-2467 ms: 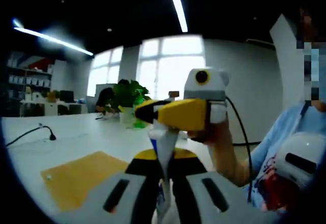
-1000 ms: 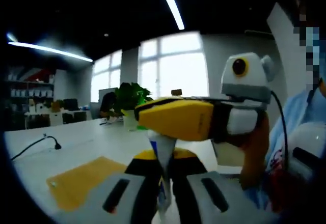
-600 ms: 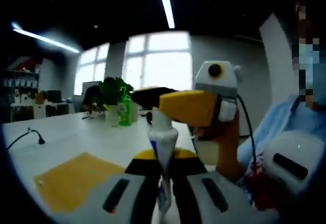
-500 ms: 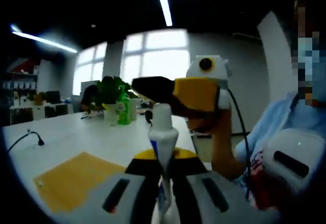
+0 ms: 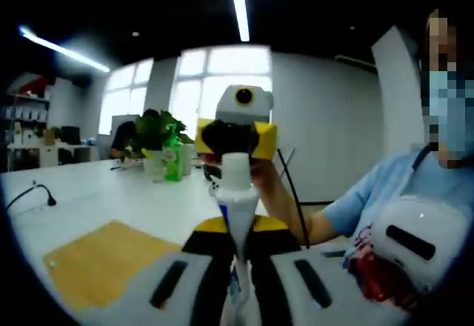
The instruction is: Pick up the toothpaste unscrew the cap squeeze it onto the small board screw the cap back on and return it to the table
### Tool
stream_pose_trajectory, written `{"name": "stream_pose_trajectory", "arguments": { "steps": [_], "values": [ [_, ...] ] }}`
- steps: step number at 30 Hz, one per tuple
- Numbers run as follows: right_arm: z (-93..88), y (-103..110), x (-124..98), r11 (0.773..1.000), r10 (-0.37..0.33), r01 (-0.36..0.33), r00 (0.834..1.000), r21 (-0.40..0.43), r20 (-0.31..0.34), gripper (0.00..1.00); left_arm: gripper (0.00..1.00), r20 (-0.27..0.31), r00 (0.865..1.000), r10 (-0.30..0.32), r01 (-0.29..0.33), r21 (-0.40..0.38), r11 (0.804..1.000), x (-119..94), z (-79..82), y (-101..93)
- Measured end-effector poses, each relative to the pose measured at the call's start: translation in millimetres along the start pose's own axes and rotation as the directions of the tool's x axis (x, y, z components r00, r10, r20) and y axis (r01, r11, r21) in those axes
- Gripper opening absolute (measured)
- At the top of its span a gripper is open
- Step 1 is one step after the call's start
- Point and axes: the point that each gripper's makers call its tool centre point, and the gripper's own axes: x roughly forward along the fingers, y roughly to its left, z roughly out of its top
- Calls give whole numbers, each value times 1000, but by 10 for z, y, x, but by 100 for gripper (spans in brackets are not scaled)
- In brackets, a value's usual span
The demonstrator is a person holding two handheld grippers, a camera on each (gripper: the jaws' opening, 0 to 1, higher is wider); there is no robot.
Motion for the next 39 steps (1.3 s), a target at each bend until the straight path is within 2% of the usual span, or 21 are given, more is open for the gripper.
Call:
{"name": "stream_pose_trajectory", "arguments": {
  "steps": [2, 5, 7, 9, 11, 12, 19, 23, 28, 31, 36, 39],
  "values": [
    [-53, -17, 55, 1000, 13, -13, 1000, 16, -18, 16, 5, 3, 1000, -5, 5, -2, 1000, -7, 9, -10],
    [-145, 89, 125, 991, 98, -94, 995, 93, -36, 11, 5, 4, 1000, -6, 6, -2, 1000, -16, 14, -10],
    [-144, 54, 150, 991, 84, -82, 996, 108, -12, 10, 5, 0, 1000, -2, 2, -2, 1000, -24, 6, 4],
    [-89, 55, 149, 993, 88, -93, 994, 78, 58, 10, 6, 17, 1000, -4, 4, -8, 1000, -33, 31, 17],
    [-71, 71, 136, 987, 101, -111, 991, 117, 91, 10, 6, 40, 999, -17, 18, -10, 1000, -35, 60, 4],
    [-72, 62, 129, 983, 97, -110, 991, 146, 98, 10, 6, 47, 999, -23, 23, -11, 1000, -32, 68, 1],
    [-93, 19, 113, 977, 91, -109, 990, 186, 103, 9, 7, 67, 996, -65, 71, -97, 993, -8, 48, 7],
    [-27, 2, 80, 974, 90, -114, 988, 195, 125, 9, 7, 87, 993, -77, 87, -109, 990, -14, 77, -3],
    [63, -46, 10, 972, 81, -110, 986, 207, 143, 9, 8, 50, 997, -65, 70, -113, 991, 39, -27, 34],
    [185, -90, -77, 976, 67, -96, 986, 194, 151, 9, 9, 41, 998, -50, 54, -111, 992, 57, -69, 81],
    [323, -115, -232, 969, 65, -103, 983, 225, 169, 9, 25, 42, 997, -58, 64, -162, 985, 82, -117, 130],
    [412, -179, -338, 966, 53, -100, 979, 237, 198, 9, 25, 11, 999, -41, 42, -154, 987, 85, -187, 167]
  ]
}}
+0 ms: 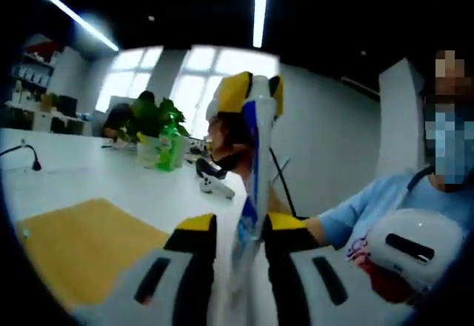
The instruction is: Pick up the toothpaste unscrew the cap squeeze it onto the small board screw the cap back on and return it to the table
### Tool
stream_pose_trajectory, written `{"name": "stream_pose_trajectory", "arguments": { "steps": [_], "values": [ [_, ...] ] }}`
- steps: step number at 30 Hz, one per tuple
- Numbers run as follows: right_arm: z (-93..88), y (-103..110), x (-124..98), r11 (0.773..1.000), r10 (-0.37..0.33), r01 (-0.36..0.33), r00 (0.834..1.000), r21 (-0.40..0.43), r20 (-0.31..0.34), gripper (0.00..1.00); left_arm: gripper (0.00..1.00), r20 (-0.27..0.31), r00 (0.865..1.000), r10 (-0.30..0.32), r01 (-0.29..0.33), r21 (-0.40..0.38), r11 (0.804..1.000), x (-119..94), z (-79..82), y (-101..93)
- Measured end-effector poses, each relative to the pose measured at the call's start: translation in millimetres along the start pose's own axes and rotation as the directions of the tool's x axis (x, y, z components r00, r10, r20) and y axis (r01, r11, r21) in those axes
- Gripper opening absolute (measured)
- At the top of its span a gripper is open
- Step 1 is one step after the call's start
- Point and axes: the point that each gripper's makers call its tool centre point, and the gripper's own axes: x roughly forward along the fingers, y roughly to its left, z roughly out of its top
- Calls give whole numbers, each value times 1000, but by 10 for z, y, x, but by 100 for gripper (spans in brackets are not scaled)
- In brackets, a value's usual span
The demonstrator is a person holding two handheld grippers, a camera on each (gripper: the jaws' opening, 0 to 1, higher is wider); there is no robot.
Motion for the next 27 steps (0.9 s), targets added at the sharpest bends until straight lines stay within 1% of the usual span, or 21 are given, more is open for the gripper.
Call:
{"name": "stream_pose_trajectory", "arguments": {
  "steps": [1, 2, 3, 5, 6, 7, 8, 9, 10, 11, 12, 13, 15, 17, 18, 19, 21, 24, 26, 27],
  "values": [
    [45, -32, -44, 1000, -4, 4, 1000, 10, 8, 9, 26, -5, 1000, 19, -19, 28, 999, 1, -11, 39],
    [63, -68, -74, 1000, -13, 13, 1000, 29, 8, 9, 28, -11, 999, 46, -45, 44, 998, 2, -27, 91],
    [68, -93, -91, 999, -19, 18, 1000, 34, 9, 9, 30, -21, 998, 60, -59, 51, 997, 2, -49, 130],
    [40, -161, -137, 997, -30, 30, 1000, 65, 4, 9, 30, -41, 996, 84, -82, 60, 995, -4, -98, 201],
    [14, -202, -162, 996, -41, 41, 999, 75, 3, 9, 29, -70, 993, 99, -93, 84, 992, -24, -151, 241],
    [-17, -263, -193, 992, -67, 66, 998, 108, 12, 9, 29, -84, 990, 111, -103, 94, 990, -45, -173, 271],
    [-51, -327, -226, 986, -90, 86, 996, 142, 17, 9, 30, -83, 989, 125, -118, 88, 989, -59, -174, 314],
    [-78, -379, -264, 985, -96, 91, 995, 148, 22, 9, 34, -78, 986, 147, -141, 75, 987, -81, -171, 373],
    [-114, -421, -296, 979, -100, 95, 995, 180, 21, 9, 39, -70, 983, 167, -164, 49, 985, -101, -164, 421],
    [-171, -466, -313, 971, -107, 100, 994, 217, 20, 9, 41, -63, 981, 184, -182, 26, 983, -113, -151, 461],
    [-182, -504, -332, 970, -105, 96, 994, 224, 30, 9, 43, -56, 979, 194, -193, 22, 981, -125, -136, 493],
    [-180, -536, -354, 963, -102, 88, 994, 255, 40, 9, 43, -44, 978, 205, -204, 24, 979, -136, -115, 516],
    [-208, -642, -391, 954, -119, 102, 992, 282, 44, 9, 43, -24, 976, 215, -214, 37, 976, -159, -67, 526],
    [-277, -706, -390, 946, -138, 121, 990, 302, 33, 9, 45, 1, 979, 206, -206, 57, 977, -167, -4, 507],
    [-319, -741, -386, 942, -147, 132, 989, 308, 27, 9, 48, 21, 980, 200, -201, 64, 977, -169, 37, 498],
    [-353, -788, -394, 936, -160, 145, 987, 320, 21, 9, 53, 30, 980, 196, -197, 64, 978, -172, 57, 489],
    [-403, -873, -409, 930, -182, 167, 983, 328, 13, 9, 59, 40, 983, 182, -184, 76, 980, -169, 81, 459],
    [-462, -1004, -435, 912, -213, 192, 977, 363, 16, 9, 66, 38, 986, 163, -166, 126, 978, -150, 90, 410],
    [-503, -1086, -447, 901, -237, 213, 971, 377, 18, 9, 66, 20, 987, 160, -161, 176, 971, -115, 59, 384],
    [-495, -1140, -476, 898, -241, 213, 970, 384, 25, 9, 64, 8, 986, 164, -162, 193, 968, -95, 32, 376]
  ]
}}
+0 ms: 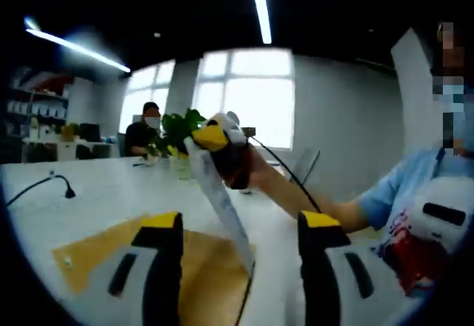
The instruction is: Pick up the toothpaste unscrew the cap squeeze it onto the small board screw the cap back on and return it to the table
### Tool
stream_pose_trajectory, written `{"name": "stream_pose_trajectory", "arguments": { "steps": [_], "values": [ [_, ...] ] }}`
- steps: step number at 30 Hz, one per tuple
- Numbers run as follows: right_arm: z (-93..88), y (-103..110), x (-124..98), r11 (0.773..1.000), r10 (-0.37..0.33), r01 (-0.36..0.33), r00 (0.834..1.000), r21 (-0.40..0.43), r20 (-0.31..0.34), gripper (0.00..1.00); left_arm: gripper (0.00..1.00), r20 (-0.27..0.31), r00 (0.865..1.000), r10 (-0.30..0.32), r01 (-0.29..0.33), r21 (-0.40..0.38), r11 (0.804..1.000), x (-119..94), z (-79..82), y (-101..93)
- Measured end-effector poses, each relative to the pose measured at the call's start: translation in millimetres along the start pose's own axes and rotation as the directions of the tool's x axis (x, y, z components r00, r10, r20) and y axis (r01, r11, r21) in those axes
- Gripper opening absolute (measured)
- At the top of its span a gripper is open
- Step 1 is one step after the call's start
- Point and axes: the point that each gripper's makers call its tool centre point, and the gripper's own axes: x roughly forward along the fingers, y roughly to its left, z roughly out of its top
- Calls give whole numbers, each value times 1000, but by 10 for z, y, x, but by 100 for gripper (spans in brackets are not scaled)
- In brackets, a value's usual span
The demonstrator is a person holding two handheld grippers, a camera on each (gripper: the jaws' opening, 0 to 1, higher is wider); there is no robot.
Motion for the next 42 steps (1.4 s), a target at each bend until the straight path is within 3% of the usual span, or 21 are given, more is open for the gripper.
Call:
{"name": "stream_pose_trajectory", "arguments": {
  "steps": [3, 7, 8, 11, 14, 21, 27, 29, 42],
  "values": [
    [38, -123, -26, 1000, -5, 5, 1000, 21, 12, 9, 50, -24, 999, 21, -20, 39, 999, 53, -61, -14],
    [-8, -266, -15, 998, -29, 28, 999, 58, 29, 10, 21, 26, 1000, 2, -3, 36, 999, 61, 16, -79],
    [-23, -286, -8, 997, -33, 31, 999, 64, 33, 10, 20, 48, 999, -7, 6, 24, 1000, 72, 44, -105],
    [-47, -371, 0, 994, -49, 44, 998, 96, 41, 10, 20, 15, 1000, -15, 14, 58, 998, 157, -45, -180],
    [-76, -450, 17, 992, -65, 60, 997, 115, 42, 10, 19, -67, 998, 20, -11, 140, 990, 216, -198, -166],
    [-159, -683, 33, 980, -106, 96, 993, 172, 51, 11, 12, -43, 995, 92, -87, 111, 990, 125, -180, 45],
    [-126, -860, -16, 974, -130, 120, 991, 193, 39, 11, 11, -95, 992, 80, -70, 103, 992, 209, -344, -2],
    [-125, -932, -42, 972, -154, 147, 988, 182, 28, 11, 12, -143, 987, 69, -58, 79, 995, 241, -448, -1],
    [-128, -1217, -124, 966, -230, 229, 973, 118, -2, 11, 11, -172, 983, 64, -56, 49, 997, 297, -560, 7]
  ]
}}
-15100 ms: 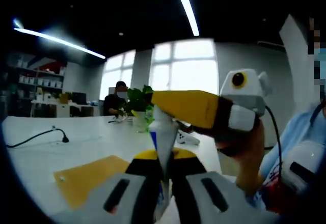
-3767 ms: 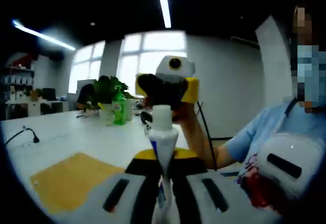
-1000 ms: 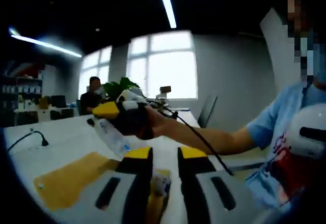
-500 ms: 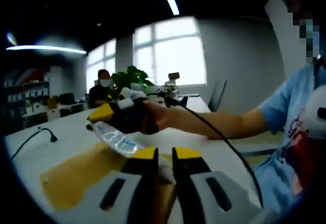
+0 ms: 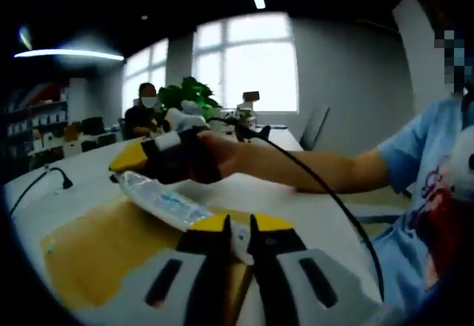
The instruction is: Pick up the toothpaste unscrew the cap squeeze it onto the small board screw the cap back on and return it to the table
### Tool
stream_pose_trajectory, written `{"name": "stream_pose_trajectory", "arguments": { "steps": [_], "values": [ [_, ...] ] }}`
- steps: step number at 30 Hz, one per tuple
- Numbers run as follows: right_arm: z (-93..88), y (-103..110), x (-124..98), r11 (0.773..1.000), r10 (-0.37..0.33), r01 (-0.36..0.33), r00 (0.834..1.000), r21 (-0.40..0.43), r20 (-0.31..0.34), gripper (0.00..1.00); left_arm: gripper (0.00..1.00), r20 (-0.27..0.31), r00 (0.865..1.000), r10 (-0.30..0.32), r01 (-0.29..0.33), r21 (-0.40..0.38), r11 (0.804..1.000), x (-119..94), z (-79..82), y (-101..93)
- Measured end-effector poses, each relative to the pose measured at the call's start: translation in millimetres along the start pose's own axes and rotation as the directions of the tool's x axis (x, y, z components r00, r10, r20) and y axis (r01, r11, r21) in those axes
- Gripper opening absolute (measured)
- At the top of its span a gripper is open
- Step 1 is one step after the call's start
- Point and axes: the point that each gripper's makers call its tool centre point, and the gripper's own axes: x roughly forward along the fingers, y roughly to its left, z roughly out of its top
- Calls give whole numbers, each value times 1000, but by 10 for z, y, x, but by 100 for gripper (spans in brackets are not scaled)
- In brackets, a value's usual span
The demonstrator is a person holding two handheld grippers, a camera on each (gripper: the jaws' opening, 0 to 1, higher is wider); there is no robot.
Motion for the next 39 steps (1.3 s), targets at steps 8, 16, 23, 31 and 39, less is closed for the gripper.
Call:
{"name": "stream_pose_trajectory", "arguments": {
  "steps": [8, 16, 23, 31, 39],
  "values": [
    [-183, 34, 111, 998, -52, 52, 999, -42, -1, 11, 9, -3, 1000, 12, -12, -4, 1000, -26, -25, 38],
    [-130, 69, 104, 982, -94, 101, 994, -159, 54, 0, 9, -17, 1000, 22, -22, 16, 1000, -24, -53, 43],
    [-68, 124, 116, 970, -101, 115, 992, -214, 75, 0, 9, -21, 999, 26, -25, 27, 999, -28, -59, 46],
    [105, 68, 1, 897, -237, 266, 964, -353, 122, 0, 9, -19, 999, 25, -25, 15, 1000, -36, -61, 50],
    [377, 189, -353, 779, -381, 443, 896, -445, 226, 0, 9, -16, 1000, 16, -17, -6, 1000, -38, -60, 48]
  ]
}}
